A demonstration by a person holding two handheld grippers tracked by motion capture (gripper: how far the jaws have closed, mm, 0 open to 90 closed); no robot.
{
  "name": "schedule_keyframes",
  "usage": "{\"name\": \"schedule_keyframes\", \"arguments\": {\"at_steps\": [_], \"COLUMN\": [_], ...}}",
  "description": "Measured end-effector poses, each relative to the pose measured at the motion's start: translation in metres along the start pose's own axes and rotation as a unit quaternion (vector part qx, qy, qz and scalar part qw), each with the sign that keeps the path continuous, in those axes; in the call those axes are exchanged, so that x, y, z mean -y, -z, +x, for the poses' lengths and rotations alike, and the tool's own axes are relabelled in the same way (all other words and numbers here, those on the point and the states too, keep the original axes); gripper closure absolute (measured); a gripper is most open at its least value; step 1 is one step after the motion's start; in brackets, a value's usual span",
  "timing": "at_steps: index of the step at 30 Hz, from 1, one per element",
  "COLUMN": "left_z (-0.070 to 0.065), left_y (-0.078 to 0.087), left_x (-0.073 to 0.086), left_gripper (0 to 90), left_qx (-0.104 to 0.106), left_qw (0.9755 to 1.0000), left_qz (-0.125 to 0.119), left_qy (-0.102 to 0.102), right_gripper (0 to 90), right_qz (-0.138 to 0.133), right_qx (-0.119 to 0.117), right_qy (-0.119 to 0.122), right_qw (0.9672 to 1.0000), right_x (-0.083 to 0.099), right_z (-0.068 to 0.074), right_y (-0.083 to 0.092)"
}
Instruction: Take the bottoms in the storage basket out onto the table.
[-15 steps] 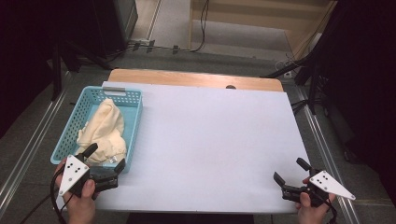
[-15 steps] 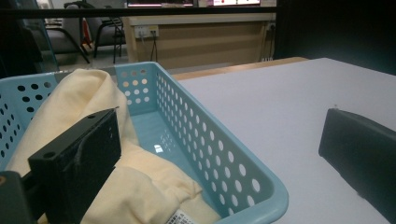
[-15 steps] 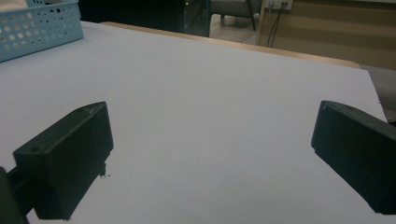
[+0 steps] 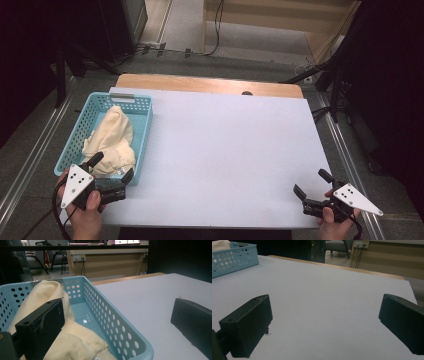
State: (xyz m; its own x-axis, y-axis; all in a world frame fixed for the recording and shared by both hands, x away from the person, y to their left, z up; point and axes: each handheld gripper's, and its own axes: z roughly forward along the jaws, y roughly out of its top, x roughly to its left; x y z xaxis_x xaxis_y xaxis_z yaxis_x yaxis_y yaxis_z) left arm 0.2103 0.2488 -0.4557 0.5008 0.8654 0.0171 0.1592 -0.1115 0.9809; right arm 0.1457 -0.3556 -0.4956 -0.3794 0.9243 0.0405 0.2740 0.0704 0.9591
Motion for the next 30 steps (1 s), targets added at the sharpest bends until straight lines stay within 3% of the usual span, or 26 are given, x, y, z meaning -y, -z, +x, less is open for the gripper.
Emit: {"name": "schedule_keyframes", "arguments": {"at_steps": [17,21,30], "left_z": [-0.002,-0.004,-0.005], "left_y": [-0.001,-0.003,-0.005], "left_x": [-0.012,-0.016,-0.024], "left_gripper": [0.0,0.0,0.0], "left_qx": [0.002,0.003,0.008], "left_qw": [1.0,0.9999,0.9999], "left_qz": [0.003,0.01,0.01], "left_qy": [0.006,-0.006,0.003], "right_gripper": [0.0,0.0,0.0], "right_qz": [-0.005,-0.002,-0.005], "right_qx": [-0.007,-0.004,-0.005], "right_qy": [-0.009,-0.012,-0.007], "right_qw": [0.9999,0.9999,1.0], "right_x": [-0.001,-0.001,-0.002], "right_z": [0.001,0.0,-0.001], "right_y": [0.003,0.003,0.004]}}
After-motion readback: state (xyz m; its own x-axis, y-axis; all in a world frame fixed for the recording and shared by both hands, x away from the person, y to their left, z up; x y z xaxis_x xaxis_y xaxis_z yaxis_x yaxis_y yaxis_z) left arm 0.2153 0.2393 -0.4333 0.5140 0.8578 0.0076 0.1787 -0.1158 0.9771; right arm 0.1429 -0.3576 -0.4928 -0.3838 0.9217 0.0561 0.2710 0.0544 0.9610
